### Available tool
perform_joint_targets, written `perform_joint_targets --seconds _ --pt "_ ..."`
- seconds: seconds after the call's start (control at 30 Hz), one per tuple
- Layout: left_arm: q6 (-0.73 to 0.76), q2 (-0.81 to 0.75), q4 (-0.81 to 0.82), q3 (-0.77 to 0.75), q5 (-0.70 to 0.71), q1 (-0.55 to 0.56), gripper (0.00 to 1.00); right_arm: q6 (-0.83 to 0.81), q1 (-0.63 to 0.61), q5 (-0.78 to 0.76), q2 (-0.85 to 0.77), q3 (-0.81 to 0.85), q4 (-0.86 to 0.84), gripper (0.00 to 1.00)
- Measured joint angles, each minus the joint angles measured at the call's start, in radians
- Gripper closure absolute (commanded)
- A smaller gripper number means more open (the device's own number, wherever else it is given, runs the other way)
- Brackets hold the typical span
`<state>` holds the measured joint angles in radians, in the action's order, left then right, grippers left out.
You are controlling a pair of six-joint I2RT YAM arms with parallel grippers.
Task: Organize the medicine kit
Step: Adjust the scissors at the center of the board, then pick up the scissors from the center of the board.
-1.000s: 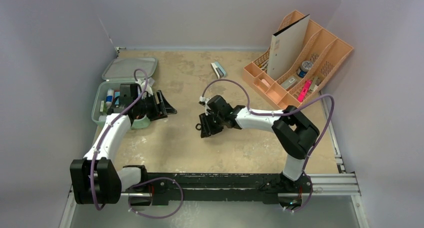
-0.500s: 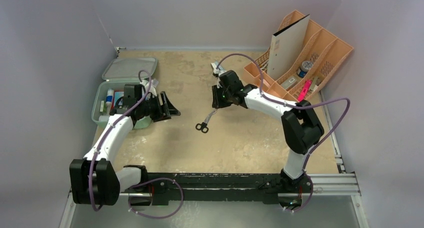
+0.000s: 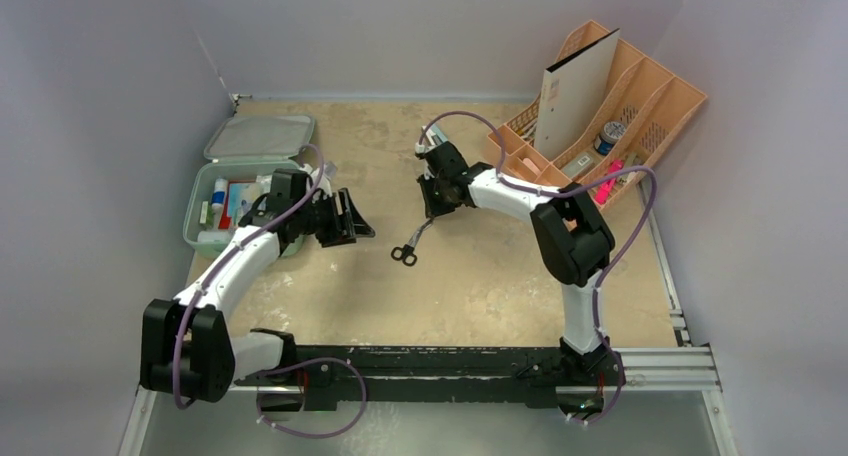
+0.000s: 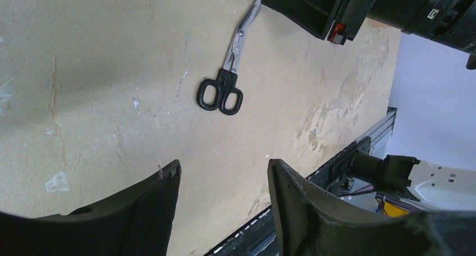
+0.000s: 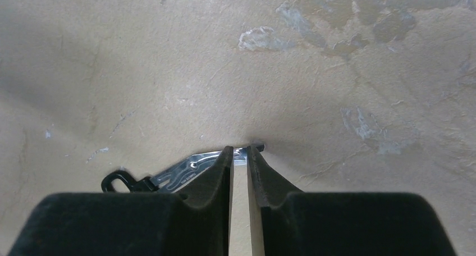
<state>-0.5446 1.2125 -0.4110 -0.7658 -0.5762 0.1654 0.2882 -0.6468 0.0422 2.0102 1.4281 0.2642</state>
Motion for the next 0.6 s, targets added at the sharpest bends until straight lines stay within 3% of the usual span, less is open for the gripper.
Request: perform_joint_targets --seconds 0.6 --pt "-0.021 0.063 0.057 0.007 0.034 0.030 0.44 -0.021 0.000 -0.021 0.067 0.054 0.026 0.89"
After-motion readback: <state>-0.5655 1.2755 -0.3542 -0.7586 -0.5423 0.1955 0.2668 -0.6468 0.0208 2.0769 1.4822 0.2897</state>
